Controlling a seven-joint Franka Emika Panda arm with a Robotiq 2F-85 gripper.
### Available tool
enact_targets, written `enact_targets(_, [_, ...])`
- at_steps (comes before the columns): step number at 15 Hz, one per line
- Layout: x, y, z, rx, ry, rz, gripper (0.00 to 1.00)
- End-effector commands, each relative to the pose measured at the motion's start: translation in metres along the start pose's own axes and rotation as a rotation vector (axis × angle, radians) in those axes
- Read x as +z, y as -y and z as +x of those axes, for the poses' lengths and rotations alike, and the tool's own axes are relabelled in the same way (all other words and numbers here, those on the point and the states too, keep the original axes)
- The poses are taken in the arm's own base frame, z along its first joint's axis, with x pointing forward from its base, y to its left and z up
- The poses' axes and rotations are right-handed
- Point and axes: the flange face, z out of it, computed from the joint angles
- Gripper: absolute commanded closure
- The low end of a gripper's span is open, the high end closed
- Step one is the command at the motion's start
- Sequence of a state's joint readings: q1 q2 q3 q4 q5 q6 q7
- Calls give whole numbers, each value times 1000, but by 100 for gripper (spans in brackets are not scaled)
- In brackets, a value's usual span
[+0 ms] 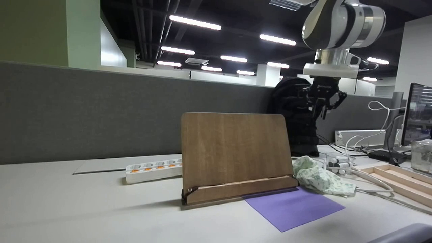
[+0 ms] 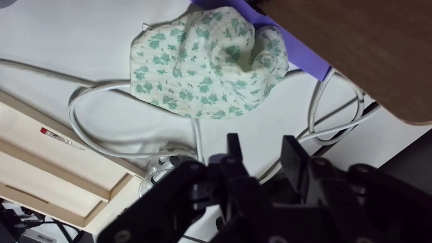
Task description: Take the cloth from the wooden board and put it on the table
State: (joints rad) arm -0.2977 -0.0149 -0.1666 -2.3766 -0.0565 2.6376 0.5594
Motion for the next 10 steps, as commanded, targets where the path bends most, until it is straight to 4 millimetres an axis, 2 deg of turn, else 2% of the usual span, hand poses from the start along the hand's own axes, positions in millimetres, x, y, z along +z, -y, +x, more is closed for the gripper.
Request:
enact_targets(1, [-10,10,-1,10,-4,3,32])
enact_targets(5, [-12,12,-2,-10,-24,-3,5])
enact_targets(7, [-13,11,-1,-17,-27,-7,0])
enact_targets(10, [-13,8,0,-23,-28,-13,0])
